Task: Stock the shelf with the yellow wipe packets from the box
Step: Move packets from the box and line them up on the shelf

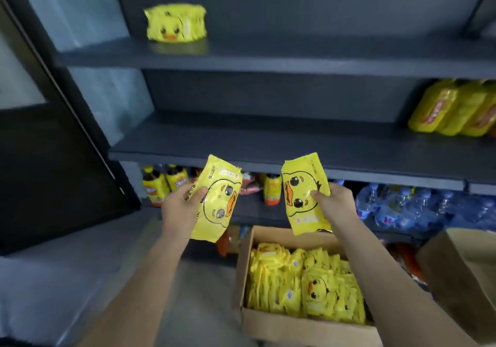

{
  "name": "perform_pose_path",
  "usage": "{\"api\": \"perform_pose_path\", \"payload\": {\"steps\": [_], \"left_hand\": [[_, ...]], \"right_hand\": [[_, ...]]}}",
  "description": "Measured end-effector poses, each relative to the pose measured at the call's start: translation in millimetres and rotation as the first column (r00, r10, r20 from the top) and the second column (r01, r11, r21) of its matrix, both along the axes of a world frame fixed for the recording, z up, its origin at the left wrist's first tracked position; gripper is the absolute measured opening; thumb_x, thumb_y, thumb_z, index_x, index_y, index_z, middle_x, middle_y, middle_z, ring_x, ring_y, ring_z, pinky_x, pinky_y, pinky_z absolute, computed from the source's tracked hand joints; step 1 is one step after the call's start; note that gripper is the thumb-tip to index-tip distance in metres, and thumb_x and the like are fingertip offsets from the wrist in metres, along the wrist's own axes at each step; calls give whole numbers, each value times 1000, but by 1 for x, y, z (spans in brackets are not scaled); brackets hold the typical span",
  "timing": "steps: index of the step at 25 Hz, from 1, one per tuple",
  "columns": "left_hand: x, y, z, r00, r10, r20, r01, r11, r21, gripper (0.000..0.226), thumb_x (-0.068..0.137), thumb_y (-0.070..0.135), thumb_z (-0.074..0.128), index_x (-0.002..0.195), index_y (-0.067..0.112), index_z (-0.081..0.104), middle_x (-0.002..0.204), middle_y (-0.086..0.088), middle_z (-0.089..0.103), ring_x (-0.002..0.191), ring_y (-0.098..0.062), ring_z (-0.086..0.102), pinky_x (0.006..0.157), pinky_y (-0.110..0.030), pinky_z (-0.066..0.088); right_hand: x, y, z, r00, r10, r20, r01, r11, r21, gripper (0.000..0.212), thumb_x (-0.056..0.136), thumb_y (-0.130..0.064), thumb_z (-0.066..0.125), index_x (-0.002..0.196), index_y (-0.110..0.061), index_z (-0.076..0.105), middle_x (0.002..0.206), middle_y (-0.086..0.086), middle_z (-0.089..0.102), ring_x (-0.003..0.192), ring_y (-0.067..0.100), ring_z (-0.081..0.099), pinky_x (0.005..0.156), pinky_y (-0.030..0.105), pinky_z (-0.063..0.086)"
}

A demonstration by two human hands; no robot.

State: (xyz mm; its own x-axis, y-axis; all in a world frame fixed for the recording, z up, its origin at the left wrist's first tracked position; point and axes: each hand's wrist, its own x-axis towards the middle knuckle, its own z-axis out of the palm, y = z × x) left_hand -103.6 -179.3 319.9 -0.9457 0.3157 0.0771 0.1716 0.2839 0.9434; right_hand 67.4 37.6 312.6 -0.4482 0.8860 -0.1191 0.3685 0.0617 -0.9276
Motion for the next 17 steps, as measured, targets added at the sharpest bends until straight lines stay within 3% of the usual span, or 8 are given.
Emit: {"api": "perform_pose_path", "payload": {"steps": [5, 9, 17], "left_hand": [[-34, -32, 101, 979, 3, -205, -7, 1000, -20, 17, 86, 26, 64, 96, 13, 69, 82, 0, 66, 82, -23, 62, 74, -35, 46], [-64, -36, 170, 946, -32, -322, 23, 999, -32, 12, 87, 26, 63, 91, 16, 68, 78, 4, 64, 80, -20, 61, 69, -31, 43], [-164, 12, 244, 845, -120, -520, 60, 989, -132, 16, 86, 25, 64, 96, 14, 69, 90, -2, 68, 86, -22, 62, 75, -33, 45]], "right_hand": [[-28, -21, 97, 997, 52, -64, -42, 988, 150, 13, 87, -10, 60, 88, 2, 65, 93, 21, 68, 88, 39, 63, 80, 46, 54], [-56, -21, 159, 988, 108, -111, -79, 967, 241, 11, 88, -10, 59, 89, -1, 66, 95, 19, 68, 87, 36, 64, 79, 42, 52], [-147, 27, 234, 981, 169, -96, -115, 904, 412, 13, 86, -9, 57, 90, 0, 66, 94, 20, 68, 90, 36, 64, 78, 43, 53]]}}
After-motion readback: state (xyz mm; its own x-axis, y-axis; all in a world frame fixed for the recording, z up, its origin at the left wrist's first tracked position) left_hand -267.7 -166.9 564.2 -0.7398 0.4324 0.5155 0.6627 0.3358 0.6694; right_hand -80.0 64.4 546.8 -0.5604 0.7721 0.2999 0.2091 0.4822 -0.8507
